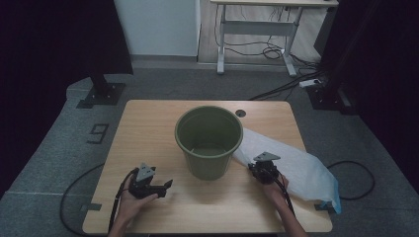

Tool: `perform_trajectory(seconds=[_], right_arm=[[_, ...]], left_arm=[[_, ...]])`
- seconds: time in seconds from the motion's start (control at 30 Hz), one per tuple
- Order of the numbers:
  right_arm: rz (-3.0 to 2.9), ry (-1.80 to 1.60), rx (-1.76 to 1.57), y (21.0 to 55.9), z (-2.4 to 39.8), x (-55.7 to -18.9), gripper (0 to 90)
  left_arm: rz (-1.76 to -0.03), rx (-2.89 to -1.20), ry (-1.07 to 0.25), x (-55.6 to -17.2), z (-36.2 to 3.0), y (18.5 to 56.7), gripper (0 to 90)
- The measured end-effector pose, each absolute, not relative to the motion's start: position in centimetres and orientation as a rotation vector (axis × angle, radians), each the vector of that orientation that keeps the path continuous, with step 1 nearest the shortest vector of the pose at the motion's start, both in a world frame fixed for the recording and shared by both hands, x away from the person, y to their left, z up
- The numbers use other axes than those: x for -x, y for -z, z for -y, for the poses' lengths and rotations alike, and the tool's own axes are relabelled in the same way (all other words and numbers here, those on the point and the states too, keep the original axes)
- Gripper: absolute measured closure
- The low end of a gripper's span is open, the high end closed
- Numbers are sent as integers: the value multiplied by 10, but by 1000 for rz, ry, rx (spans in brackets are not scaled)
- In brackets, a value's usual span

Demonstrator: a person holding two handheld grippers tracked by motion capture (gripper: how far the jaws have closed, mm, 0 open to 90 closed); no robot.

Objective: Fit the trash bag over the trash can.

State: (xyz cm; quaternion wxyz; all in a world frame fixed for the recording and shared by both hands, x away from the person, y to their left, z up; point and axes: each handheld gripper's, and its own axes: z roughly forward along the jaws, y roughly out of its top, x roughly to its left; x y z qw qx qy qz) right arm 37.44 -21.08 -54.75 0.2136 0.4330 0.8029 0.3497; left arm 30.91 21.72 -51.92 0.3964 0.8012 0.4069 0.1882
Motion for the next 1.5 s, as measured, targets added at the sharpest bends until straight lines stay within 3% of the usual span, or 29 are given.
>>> perform_trajectory(seconds=[0.03, 0.07, 0.2, 0.23, 0.3, 0.47, 0.6, 0.63, 0.77, 0.97, 1.07, 1.1, 1.13, 1.2, 1.23, 1.27, 1.5], right_arm=[[-2228, -970, -1202, 548, 211, -374, 849], [-2236, -989, -1187, 547, 211, -373, 698], [-2237, -1029, -1157, 541, 205, -381, 477], [-2237, -1029, -1157, 541, 205, -381, 477], [-2224, -1065, -1174, 535, 199, -396, 388], [-2225, -1080, -1195, 532, 191, -415, 345], [-2198, -1108, -1227, 536, 190, -428, 372], [-2200, -1103, -1250, 540, 190, -430, 424], [-2230, -1055, -1244, 545, 185, -430, 491], [-2227, -1009, -1281, 547, 184, -430, 517], [-2217, -998, -1289, 547, 185, -430, 585], [-2213, -991, -1290, 547, 186, -430, 690], [-2213, -991, -1290, 547, 186, -430, 690], [-2227, -992, -1271, 546, 185, -430, 815], [-2227, -992, -1271, 546, 185, -430, 815], [-2236, -980, -1251, 546, 183, -429, 870], [-2149, -1107, -1266, 530, 191, -423, 883]], left_arm=[[-1031, -2030, -477, -309, -217, 519, 149], [-1029, -2037, -478, -309, -216, 520, 149], [-1027, -2042, -475, -309, -216, 520, 149], [-1026, -2045, -476, -309, -216, 520, 149], [-1027, -2043, -475, -309, -216, 521, 149], [-1026, -2043, -475, -309, -217, 521, 149], [-1028, -2039, -472, -310, -218, 521, 149], [-1029, -2038, -472, -310, -219, 521, 150], [-1029, -2029, -460, -310, -219, 520, 149], [-1030, -2027, -464, -310, -220, 520, 149], [-1031, -2029, -463, -310, -219, 520, 149], [-1032, -2030, -465, -310, -219, 521, 149], [-1032, -2030, -465, -310, -219, 521, 149], [-1035, -2027, -469, -310, -220, 520, 149], [-1036, -2024, -470, -310, -221, 520, 149], [-1038, -2020, -471, -310, -221, 520, 149], [-1047, -2009, -475, -310, -224, 519, 150]])
